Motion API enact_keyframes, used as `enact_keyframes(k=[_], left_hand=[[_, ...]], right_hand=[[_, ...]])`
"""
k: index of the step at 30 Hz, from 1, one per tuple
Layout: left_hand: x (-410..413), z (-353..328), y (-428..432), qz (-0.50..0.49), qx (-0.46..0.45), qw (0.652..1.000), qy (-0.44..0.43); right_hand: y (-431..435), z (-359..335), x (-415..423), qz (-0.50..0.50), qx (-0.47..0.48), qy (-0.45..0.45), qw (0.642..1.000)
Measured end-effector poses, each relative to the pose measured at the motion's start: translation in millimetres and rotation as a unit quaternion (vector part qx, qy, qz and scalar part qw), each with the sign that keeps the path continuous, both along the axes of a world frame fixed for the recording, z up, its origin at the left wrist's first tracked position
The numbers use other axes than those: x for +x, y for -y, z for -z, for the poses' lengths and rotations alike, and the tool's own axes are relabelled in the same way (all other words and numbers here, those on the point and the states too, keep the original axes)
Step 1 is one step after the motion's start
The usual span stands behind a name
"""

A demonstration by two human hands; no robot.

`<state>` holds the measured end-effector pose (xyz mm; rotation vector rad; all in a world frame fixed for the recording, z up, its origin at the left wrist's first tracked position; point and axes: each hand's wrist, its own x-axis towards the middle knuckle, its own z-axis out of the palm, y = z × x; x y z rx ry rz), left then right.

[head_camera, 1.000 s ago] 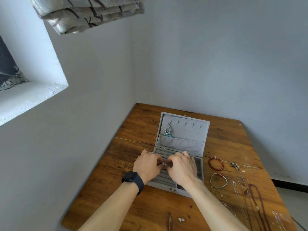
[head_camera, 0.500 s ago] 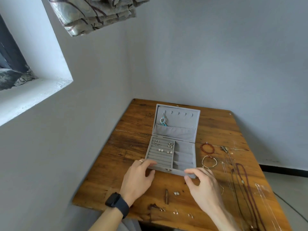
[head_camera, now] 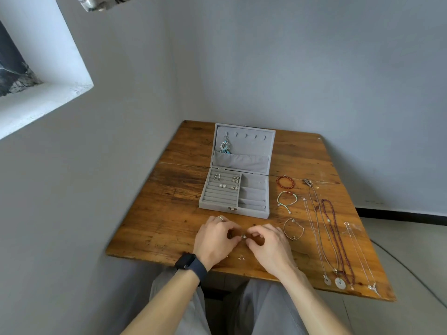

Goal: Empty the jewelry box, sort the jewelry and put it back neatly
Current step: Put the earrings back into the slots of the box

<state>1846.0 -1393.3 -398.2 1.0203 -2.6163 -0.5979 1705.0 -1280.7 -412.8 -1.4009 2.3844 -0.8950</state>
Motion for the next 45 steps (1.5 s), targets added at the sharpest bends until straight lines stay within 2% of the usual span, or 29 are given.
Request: enact_keyframes(k=[11,16,19,22,28,35,41,45], left_hand=[[10.1,2.5,3.3,-0.016,0.014,0.999,-0.038],[50.7,4.0,36.7,-0.103,-0.004,0.993,-0.055],[70.4,6.4,60.5,-0.176,-0.029,0.982,-0.058],[80.2,14.4,72.9,-0.213,-0.042,0.974,-0.069],[82.3,30.6,73.9,-0.193,-0.109,0.972,-0.081],[80.5,37.2,75.9,-0.196,-0.135,0.967,-0.091],[80.5,41.3,77.9,-0.194,-0.137,0.967,-0.094],[80.1,43.5,78.7,-0.195,-0.139,0.966,-0.096]], right_hand=[[-0.4,5.7,1.7,-0.001,-0.027,0.004,1.000],[2.5,0.7,-1.6,0.006,-0.045,0.049,0.998],[15.6,-9.2,-3.8,-0.008,-0.060,0.046,0.997],[39.4,-21.7,-7.4,-0.023,-0.052,0.026,0.998],[103.0,-37.5,-22.6,-0.059,-0.010,-0.022,0.998],[175.8,-45.2,-27.0,-0.096,0.050,-0.114,0.988],[200.7,-48.5,-17.5,-0.100,0.124,-0.178,0.971],[206.9,-52.0,-13.1,-0.079,0.138,-0.174,0.972]])
